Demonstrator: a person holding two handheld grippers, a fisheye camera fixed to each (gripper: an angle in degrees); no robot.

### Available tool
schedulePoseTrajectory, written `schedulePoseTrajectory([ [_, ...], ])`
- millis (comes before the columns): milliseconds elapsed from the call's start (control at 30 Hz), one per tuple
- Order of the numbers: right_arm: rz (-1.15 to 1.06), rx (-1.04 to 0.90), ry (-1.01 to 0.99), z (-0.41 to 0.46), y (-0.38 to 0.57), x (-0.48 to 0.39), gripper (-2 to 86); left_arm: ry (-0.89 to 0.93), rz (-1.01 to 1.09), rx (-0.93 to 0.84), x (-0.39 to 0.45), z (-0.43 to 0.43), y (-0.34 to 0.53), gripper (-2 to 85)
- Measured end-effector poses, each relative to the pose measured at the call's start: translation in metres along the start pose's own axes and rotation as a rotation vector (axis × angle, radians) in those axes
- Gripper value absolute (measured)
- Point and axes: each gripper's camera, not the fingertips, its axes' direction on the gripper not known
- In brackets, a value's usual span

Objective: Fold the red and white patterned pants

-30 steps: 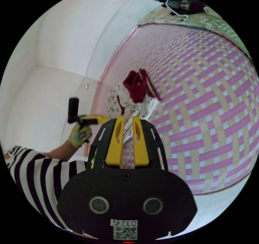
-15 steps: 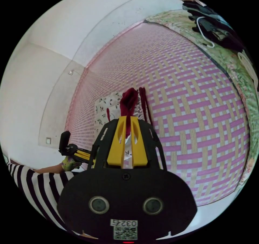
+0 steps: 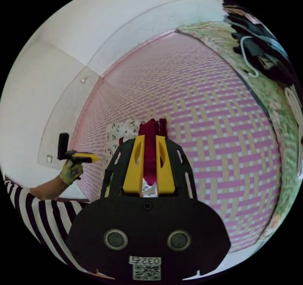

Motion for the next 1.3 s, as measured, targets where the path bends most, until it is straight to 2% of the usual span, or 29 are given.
schedulePoseTrajectory([
  [100, -0.102, -0.05, -0.109, 0.011, -0.031, -0.014, 4.4, -0.034, -0.049, 0.066, -0.018, -0.023, -0.05, -0.9],
  [200, -0.212, -0.159, -0.063, 0.034, -0.055, -0.03, 1.9, -0.084, -0.129, 0.089, -0.04, -0.03, -0.09, -0.9],
  [300, -0.193, -0.246, 0.027, 0.05, -0.067, -0.015, -0.5, -0.03, -0.246, 0.098, -0.072, -0.028, -0.112, -0.9],
  [367, -0.144, -0.225, -0.058, 0.038, -0.071, 0.007, -0.6, -0.008, -0.27, 0.079, -0.087, -0.026, -0.118, -0.9],
  [500, -0.089, -0.197, -0.088, 0.012, -0.071, 0.017, 0.5, 0.071, -0.291, 0.113, -0.094, -0.043, -0.119, -0.8],
  [633, 0.017, -0.098, -0.171, -0.052, -0.052, 0.049, 8.5, 0.191, -0.279, 0.213, -0.084, -0.087, -0.089, -0.3],
  [733, 0.118, -0.128, -0.21, -0.088, -0.028, 0.085, 12.5, 0.208, -0.342, 0.22, -0.087, -0.11, -0.042, 2.1],
  [833, 0.227, -0.174, -0.331, -0.109, -0.002, 0.119, 14.7, 0.271, -0.428, 0.198, -0.094, -0.117, 0.003, 4.6],
  [933, 0.248, -0.237, -0.354, -0.117, 0.016, 0.127, 15.0, 0.316, -0.455, 0.166, -0.086, -0.115, 0.028, 5.9],
  [1067, 0.258, -0.229, -0.446, -0.116, 0.018, 0.123, 14.9, 0.338, -0.427, 0.031, -0.057, -0.093, 0.037, 6.0],
  [1300, 0.254, -0.237, -0.549, -0.107, 0.001, 0.127, 14.5, 0.426, -0.454, -0.014, -0.05, -0.103, 0.044, 2.9],
])
